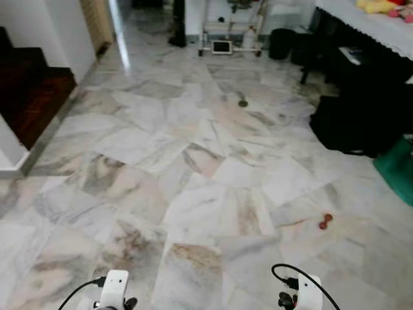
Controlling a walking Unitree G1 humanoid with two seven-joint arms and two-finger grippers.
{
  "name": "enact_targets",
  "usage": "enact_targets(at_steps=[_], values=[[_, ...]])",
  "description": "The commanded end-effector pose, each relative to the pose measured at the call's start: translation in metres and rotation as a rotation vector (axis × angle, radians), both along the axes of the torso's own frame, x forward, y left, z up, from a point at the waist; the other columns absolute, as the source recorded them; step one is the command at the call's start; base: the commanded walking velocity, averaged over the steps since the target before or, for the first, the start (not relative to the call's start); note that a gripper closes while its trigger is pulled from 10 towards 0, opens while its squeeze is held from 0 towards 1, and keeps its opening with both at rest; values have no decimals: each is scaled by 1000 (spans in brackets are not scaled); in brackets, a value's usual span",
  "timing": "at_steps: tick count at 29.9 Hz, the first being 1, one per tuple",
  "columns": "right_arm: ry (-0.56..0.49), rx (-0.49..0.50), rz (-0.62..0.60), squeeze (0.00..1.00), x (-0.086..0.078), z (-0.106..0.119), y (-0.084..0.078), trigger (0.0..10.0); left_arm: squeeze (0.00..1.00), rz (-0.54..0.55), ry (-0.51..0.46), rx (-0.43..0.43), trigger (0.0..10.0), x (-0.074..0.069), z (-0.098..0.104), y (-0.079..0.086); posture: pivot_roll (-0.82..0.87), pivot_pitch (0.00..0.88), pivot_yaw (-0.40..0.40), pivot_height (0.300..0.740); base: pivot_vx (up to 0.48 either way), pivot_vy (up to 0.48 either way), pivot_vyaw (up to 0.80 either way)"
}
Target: Setting the table
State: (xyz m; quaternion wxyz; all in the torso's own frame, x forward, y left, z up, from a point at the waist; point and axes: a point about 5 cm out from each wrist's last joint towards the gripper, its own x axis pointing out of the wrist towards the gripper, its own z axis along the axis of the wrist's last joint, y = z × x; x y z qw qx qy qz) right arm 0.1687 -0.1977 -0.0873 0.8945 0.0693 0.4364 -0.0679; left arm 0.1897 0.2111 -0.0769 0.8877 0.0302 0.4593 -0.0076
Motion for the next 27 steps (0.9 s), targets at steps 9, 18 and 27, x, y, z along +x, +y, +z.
enact_targets(at_steps=[9,18,27], values=[[33,-8,6,0,-7,-3,1,10000,0,-2,21,5,10000,-6,-4,-2,50,0,-40,740,0,0,-739],[33,-9,1,0,-6,-3,2,10000,0,21,3,31,10000,-9,3,28,51,0,-38,740,0,0,-738],[40,-7,-1,0,-8,-4,3,10000,0,10,-6,36,10000,-2,7,31,49,0,-36,740,0,0,-738]])
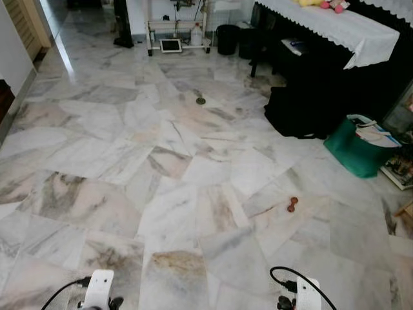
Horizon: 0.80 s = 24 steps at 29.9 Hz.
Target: Setting the table
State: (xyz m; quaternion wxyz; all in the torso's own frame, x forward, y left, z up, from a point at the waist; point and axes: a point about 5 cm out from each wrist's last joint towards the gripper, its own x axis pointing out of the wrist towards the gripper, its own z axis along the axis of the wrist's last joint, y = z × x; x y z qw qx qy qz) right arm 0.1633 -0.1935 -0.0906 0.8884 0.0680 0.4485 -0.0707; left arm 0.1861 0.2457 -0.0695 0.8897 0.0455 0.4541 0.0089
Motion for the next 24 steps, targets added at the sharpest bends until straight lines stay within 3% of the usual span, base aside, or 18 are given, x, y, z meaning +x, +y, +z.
enact_targets(at_steps=[1,5,7,13,20,24], values=[[14,-4,1,0,-3,-1,-1,10000,0,-9,3,-6,10000,5,0,-7,49,0,-36,740,0,0,-738],[14,-5,1,0,-3,-1,-1,10000,0,-23,-7,-18,10000,12,0,-21,48,0,-36,740,0,0,-738],[14,-5,1,0,-3,-1,-1,10000,0,-36,-9,-32,10000,16,-2,-39,48,0,-36,740,0,0,-738],[14,-5,1,0,-2,-1,0,10000,0,-52,-5,-54,10000,17,-6,-65,48,0,-36,740,0,0,-738],[14,-6,-1,0,-2,-1,0,10000,0,-57,-2,-54,10000,17,-6,-71,47,0,-35,740,0,0,-739],[15,-10,-2,0,-2,-1,-1,10000,0,-55,0,-46,10000,14,-6,-60,44,0,-35,740,0,0,-738]])
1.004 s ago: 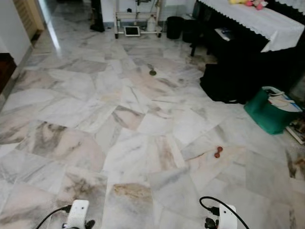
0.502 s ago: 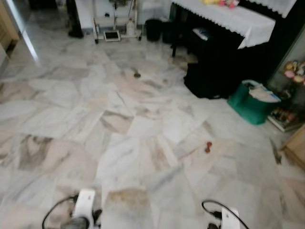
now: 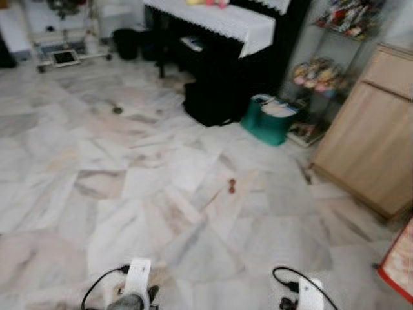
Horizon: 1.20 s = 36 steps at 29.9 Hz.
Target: Setting the table
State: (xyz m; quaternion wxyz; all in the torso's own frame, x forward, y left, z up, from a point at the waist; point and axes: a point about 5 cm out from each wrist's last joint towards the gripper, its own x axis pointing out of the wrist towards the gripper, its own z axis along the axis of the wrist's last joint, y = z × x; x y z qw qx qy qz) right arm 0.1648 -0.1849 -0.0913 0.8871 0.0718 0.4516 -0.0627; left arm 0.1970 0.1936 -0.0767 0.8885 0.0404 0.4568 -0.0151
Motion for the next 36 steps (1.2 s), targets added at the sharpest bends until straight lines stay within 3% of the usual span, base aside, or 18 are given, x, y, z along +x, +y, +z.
enact_targets(at_steps=[1,2,4,12,36], values=[[10,-26,-13,0,-4,0,-10,10000,0,-14,-8,-12,10000,2,1,-1,44,0,-35,740,0,0,-738],[10,-27,-13,0,-4,0,-11,10000,0,-14,-8,-1,10000,0,2,11,44,0,-35,740,0,0,-738],[10,-29,-13,0,-4,0,-11,10000,0,-12,-8,4,10000,-1,3,17,44,0,-37,740,0,0,-738],[8,-28,-15,0,-4,0,-9,10000,0,-12,-10,21,10000,-1,7,32,47,0,-28,740,0,0,-738],[26,-21,-3,0,-10,-4,-3,10000,0,-44,-3,26,10000,-5,3,26,43,0,-18,740,0,0,-738]])
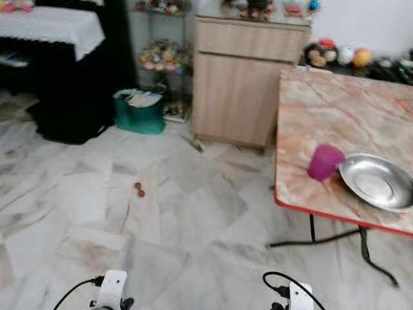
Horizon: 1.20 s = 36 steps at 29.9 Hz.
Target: Setting the table
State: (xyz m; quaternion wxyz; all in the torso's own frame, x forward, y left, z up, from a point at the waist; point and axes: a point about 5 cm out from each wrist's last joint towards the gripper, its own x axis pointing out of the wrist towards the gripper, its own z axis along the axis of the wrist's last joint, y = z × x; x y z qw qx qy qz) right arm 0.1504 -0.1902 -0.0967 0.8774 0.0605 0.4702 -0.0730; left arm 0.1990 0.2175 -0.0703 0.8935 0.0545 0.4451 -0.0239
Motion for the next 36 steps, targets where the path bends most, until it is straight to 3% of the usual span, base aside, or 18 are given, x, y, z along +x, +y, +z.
enact_targets(at_steps=[1,22,28,36], values=[[-20,3,7,0,5,2,2,10000,0,-13,22,11,10000,-7,-3,4,44,0,-18,740,0,0,-425],[-39,-5,-7,0,8,4,1,10000,0,-12,23,8,10000,-8,-4,1,45,0,-25,740,0,0,-20],[-35,-4,-8,0,6,3,1,10000,0,-55,18,26,10000,-6,-5,-9,47,0,-25,740,0,0,0],[-36,-1,-3,0,7,3,2,10000,0,-83,15,12,10000,-3,-7,-27,47,0,-25,740,0,-480,0]])
